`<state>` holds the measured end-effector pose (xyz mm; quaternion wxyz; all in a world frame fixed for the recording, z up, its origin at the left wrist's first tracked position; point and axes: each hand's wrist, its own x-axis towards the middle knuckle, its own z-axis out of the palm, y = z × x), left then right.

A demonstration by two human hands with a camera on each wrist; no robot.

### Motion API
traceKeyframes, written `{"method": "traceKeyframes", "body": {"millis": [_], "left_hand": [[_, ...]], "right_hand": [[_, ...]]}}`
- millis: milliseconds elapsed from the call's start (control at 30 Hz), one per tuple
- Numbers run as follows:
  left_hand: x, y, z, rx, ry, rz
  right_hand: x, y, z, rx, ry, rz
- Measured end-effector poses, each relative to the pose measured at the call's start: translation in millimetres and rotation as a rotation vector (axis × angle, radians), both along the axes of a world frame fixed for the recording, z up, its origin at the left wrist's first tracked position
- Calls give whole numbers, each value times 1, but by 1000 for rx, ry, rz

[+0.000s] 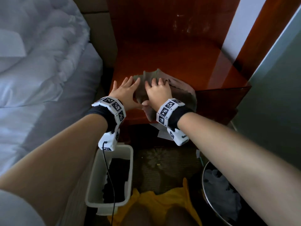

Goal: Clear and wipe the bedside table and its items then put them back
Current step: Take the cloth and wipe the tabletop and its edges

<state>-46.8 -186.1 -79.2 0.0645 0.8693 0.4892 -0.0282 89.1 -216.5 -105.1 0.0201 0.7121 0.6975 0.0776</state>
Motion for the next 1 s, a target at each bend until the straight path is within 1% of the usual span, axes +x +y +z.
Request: {"method": "traceKeyframes", "body": {"millis": [67,133,233,267,300,367,467,533,600,700,800,1000], "left_hand": [[-9,-2,-2,-18,-1,16],[-16,-3,-2,-23,-19,21],[-13,-4,2,-8,-57,-1],[-7,-3,3,-6,-70,-15],[1,-3,4,-6,-82,-33],[22,-4,5,-6,-99,-79],[63,-12,3,-37,-91,-164],[85,-17,0,-61,-56,-183],[99,-18,-5,-44,-10,-167],[103,-19,-16,39,30,-132],[101,-20,-22,112,31,-128],[84,-16,-29,169,24,-135]], "right_hand": [[-3,-2,-2,24,13,4],[3,-5,3,18,70,34],[23,-16,20,15,292,106],[32,-21,24,60,346,120],[42,-28,28,123,360,124],[64,-39,31,207,337,95],[99,-53,29,229,360,-16],[118,-62,24,239,392,-93],[132,-72,17,224,393,-147],[140,-80,8,189,333,-160],[140,-77,3,213,282,-132],[130,-66,1,320,309,-105]]}}
